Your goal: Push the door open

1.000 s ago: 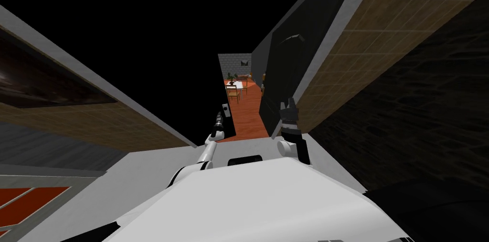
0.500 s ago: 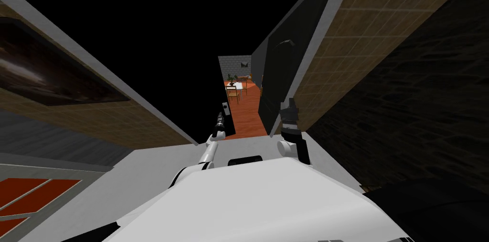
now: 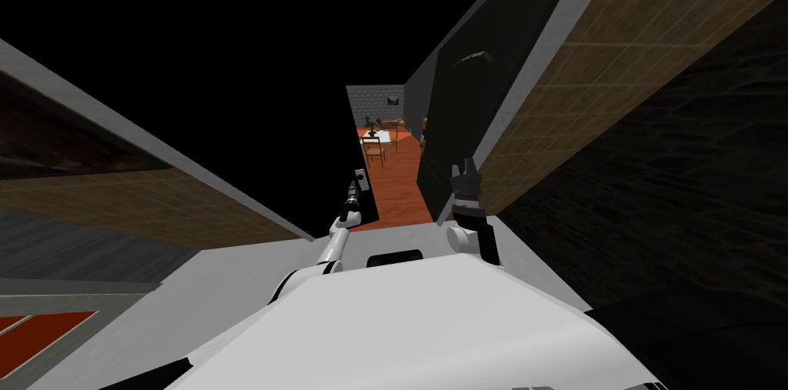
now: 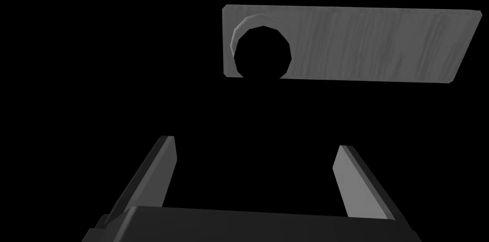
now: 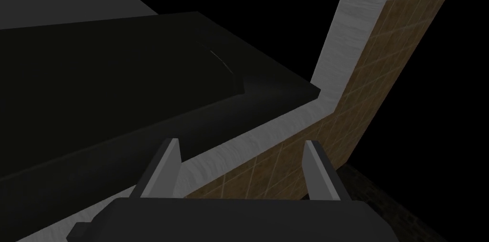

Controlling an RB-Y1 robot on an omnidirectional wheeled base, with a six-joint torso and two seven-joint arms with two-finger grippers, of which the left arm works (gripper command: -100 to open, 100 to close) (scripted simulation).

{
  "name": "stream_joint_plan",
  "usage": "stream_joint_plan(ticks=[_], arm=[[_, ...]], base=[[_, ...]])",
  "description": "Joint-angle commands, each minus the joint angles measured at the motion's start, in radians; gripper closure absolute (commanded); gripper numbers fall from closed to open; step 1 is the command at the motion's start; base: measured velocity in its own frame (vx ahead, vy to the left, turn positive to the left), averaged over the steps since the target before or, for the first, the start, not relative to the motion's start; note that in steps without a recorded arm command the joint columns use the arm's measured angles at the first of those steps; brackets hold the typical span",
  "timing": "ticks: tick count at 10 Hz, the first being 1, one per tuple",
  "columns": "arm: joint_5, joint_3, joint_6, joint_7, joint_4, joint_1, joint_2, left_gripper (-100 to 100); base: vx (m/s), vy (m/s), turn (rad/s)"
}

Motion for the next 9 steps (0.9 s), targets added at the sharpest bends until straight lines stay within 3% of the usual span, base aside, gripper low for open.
stream_joint_plan(ticks=[1,6,7,8,9], arm=[[0.001,0.003,-0.007,0.000,0.009,-0.004,0.004,-100],[0.003,0.012,-0.015,-0.002,0.013,-0.003,-0.014,-100],[0.003,0.011,-0.014,-0.001,0.013,-0.003,-0.010,-100],[0.003,0.011,-0.014,-0.001,0.013,-0.003,-0.010,100],[0.003,0.011,-0.014,-0.001,0.013,-0.003,-0.010,100]], base=[[0.191,-0.008,-0.021],[0.202,0.012,-0.023],[0.082,0.000,-0.002],[-0.008,-0.001,0.004],[-0.026,0.001,-0.005]])
